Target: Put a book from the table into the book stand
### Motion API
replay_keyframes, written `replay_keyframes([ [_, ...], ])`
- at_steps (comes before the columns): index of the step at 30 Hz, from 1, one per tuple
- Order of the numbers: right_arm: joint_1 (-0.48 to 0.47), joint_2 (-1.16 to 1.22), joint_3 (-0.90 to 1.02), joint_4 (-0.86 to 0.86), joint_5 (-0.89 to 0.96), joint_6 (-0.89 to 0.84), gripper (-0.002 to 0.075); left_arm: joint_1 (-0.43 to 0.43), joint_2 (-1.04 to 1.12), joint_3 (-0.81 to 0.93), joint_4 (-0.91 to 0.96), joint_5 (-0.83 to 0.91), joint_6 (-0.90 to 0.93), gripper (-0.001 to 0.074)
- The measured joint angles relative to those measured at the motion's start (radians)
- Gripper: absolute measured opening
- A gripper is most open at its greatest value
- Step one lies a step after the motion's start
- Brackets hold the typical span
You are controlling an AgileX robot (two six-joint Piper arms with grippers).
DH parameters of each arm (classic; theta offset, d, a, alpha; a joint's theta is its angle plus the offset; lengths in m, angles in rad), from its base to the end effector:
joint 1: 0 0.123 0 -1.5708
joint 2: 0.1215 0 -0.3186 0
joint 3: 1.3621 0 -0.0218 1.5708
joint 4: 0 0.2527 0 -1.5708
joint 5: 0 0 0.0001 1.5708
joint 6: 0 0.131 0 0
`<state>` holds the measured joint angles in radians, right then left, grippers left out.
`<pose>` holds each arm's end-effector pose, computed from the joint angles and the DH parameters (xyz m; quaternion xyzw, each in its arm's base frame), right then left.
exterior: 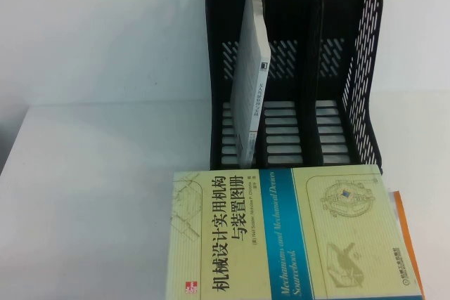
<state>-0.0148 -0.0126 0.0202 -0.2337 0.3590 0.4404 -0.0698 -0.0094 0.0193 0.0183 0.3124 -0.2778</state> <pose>0.0591 -0.0116 0.1645 0.1181 0.7869 0.0300 0.6050 0.0609 -0.0035 0.1693 -0.0764 0.7814 -0.0996 0.6113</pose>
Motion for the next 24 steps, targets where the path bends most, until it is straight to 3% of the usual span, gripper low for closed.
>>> replay_keyframes([
  [24, 0.000, 0.000, 0.000, 0.000, 0.000, 0.002, -0.0003, 0.000, -0.002, 0.000, 0.006, -0.011, 0.004, -0.0004],
])
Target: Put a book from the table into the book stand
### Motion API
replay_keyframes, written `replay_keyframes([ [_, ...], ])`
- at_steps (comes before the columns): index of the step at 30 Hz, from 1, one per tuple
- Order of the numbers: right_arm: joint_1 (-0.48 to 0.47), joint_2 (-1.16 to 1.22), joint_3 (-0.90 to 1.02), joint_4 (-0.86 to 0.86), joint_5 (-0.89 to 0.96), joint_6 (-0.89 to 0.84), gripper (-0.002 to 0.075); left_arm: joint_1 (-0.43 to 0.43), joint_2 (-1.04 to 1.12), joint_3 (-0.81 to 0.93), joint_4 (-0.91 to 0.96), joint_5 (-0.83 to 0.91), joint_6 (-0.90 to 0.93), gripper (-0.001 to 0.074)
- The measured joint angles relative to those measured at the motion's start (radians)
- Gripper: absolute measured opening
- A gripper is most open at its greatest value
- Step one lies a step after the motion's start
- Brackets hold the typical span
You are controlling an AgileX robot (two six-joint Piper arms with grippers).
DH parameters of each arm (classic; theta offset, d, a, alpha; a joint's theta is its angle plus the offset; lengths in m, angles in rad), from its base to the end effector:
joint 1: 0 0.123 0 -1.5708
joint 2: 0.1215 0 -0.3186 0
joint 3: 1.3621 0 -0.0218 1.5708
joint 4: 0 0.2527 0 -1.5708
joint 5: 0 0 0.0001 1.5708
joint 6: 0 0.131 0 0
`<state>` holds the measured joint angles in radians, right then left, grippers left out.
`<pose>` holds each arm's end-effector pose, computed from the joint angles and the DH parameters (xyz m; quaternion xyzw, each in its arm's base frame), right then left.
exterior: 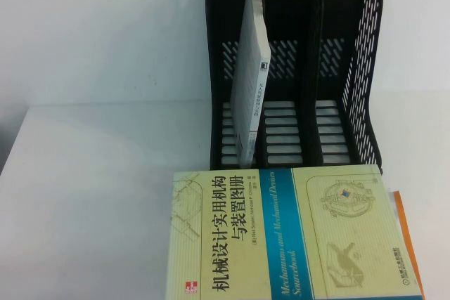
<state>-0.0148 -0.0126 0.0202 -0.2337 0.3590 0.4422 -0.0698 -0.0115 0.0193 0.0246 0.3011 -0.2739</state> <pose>0.0591 -0.0116 0.1645 0.1188 0.7868 0.0306 0.6049 0.0612 -0.0033 0.1709 -0.0727 0.7776 -0.0968 0.6170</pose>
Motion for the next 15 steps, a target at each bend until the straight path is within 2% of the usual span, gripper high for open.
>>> replay_keyframes([
  [9, 0.000, 0.000, 0.002, 0.000, -0.031, 0.000, -0.0003, 0.000, 0.000, 0.002, -0.065, -0.105, 0.000, -0.0004],
  [15, 0.000, 0.000, 0.008, 0.002, -0.264, 0.000, -0.0003, 0.000, 0.000, 0.002, -0.204, -0.362, -0.047, -0.0004],
])
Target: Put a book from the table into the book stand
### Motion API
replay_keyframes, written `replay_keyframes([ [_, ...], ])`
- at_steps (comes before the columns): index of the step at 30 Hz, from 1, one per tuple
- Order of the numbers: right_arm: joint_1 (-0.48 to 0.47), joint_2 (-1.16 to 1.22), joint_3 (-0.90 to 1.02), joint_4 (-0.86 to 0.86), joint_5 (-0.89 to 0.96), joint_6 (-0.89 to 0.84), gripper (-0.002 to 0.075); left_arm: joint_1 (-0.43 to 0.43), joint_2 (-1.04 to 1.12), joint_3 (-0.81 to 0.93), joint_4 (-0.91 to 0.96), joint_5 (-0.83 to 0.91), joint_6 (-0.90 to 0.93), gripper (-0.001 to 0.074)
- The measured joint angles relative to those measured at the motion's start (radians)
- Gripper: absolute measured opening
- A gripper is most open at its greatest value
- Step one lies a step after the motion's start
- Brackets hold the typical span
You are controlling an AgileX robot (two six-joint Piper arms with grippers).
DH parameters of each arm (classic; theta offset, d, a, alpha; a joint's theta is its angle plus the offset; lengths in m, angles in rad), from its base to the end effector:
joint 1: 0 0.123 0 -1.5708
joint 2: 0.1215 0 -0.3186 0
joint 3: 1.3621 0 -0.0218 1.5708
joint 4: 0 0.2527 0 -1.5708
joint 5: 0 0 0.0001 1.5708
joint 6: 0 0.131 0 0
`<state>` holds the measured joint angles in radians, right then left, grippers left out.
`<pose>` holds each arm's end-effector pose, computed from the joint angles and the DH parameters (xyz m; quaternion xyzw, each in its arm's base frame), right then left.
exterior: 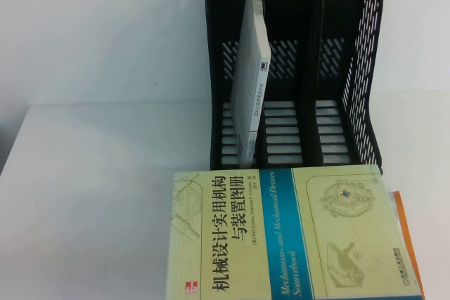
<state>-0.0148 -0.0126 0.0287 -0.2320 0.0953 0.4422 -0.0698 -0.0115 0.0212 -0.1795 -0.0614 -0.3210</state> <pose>0.0647 -0.0038 0.1944 0.0882 0.7093 0.0608 0.6968 0.0633 -0.0030 0.2172 -0.1443 0.6407 -0.2086 0.7247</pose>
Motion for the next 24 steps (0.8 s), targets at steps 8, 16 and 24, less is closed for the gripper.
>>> replay_keyframes([
  [8, 0.000, 0.000, 0.000, -0.002, -0.357, 0.000, -0.0003, 0.000, 0.000, 0.000, -0.043, -0.220, -0.082, -0.0004],
  [16, 0.000, 0.000, 0.000, -0.002, -0.370, 0.002, -0.0003, 0.000, 0.000, 0.000, -0.047, -0.250, -0.060, -0.0004],
  [24, 0.000, 0.000, 0.000, 0.000, -0.430, 0.026, -0.0003, 0.000, 0.000, 0.000, 0.038, -0.286, -0.140, -0.0004],
])
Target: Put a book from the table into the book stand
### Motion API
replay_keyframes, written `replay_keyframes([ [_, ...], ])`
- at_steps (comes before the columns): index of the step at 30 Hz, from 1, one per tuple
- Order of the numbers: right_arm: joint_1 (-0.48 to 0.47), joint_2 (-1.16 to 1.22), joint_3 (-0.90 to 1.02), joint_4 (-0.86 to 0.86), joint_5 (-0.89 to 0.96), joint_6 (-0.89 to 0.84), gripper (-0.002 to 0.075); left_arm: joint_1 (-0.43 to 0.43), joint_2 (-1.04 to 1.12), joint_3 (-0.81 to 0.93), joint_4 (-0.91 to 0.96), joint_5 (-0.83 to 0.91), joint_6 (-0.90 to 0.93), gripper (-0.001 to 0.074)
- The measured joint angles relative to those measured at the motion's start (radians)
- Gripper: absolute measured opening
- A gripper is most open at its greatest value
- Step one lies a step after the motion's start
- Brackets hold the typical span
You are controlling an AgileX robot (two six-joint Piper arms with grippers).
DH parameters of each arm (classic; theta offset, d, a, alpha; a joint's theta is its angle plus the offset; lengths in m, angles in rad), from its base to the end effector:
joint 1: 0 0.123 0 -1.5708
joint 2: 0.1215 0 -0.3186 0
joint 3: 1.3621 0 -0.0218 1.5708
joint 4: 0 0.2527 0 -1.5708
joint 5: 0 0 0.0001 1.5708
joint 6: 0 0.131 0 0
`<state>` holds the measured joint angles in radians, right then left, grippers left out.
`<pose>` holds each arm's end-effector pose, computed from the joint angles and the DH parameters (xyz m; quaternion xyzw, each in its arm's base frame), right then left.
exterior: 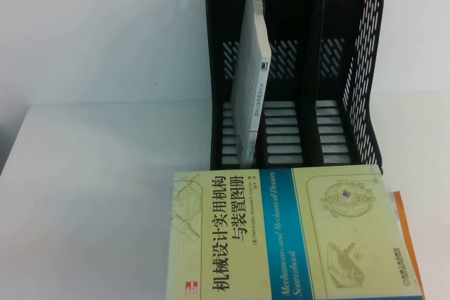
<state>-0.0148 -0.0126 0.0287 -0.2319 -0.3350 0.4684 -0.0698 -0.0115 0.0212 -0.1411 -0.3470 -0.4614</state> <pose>0.0544 0.0091 0.2478 0.0415 0.5524 0.1180 0.8241 0.0533 0.0025 0.2527 -0.1603 0.5197 -0.2612 0.7975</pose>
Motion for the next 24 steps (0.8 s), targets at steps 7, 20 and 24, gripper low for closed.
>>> replay_keyframes([
  [7, 0.000, 0.000, -0.037, 0.034, -0.182, 0.073, -0.0003, 0.000, 0.000, -0.076, 0.362, 0.090, -0.222, -0.0004],
  [20, 0.000, 0.305, -0.594, 0.041, 0.184, -0.060, -0.0003, 0.000, 0.127, -0.507, 0.768, 0.393, -0.281, -0.0004],
  [24, 0.000, 0.428, -0.642, 0.039, 0.288, -0.085, -0.0003, 0.000, 0.234, -0.599, 0.808, 0.566, -0.280, -0.0004],
])
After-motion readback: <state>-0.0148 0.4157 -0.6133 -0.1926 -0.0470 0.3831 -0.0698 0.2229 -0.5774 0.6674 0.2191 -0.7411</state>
